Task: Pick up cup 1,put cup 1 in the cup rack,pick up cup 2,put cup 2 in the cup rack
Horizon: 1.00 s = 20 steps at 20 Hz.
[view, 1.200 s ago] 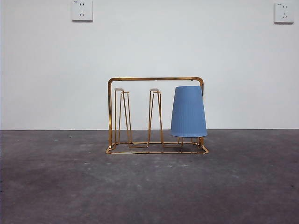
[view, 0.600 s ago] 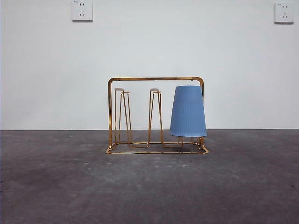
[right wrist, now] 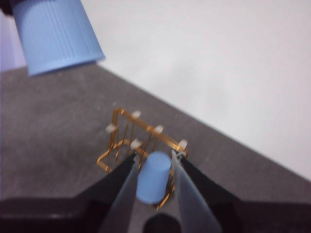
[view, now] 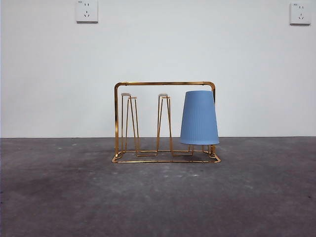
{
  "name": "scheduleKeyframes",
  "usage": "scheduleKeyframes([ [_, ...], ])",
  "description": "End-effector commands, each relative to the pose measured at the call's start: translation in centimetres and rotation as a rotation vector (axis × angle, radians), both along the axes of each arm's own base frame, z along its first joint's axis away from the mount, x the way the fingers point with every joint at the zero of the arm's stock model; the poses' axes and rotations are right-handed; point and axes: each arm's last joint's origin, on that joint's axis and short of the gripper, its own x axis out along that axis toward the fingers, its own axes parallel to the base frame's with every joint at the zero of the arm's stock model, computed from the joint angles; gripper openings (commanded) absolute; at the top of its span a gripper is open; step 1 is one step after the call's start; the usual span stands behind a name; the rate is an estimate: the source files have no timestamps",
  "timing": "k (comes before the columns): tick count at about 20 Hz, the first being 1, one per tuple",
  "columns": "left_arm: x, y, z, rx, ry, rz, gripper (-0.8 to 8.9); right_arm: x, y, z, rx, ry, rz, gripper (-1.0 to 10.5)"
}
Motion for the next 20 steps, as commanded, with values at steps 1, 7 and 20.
scheduleKeyframes([
  [1,0.3,0.4,-0.8,0.186,-0.047,0.153,-0.06,-0.1,-0.1,-0.4,0.009,0.048,-0.012,1.3],
  [7,1.4,-0.1,-2.8,0.39,0.012,0.263,-0.06,-0.3,-0.3,-1.4,0.003,0.163,-0.039,1.2],
  [20,8.2,-1.7,-6.6,0.486,0.099,0.368,-0.07,-1.1,-1.0,-3.2,-0.079,0.36,-0.092,1.2],
])
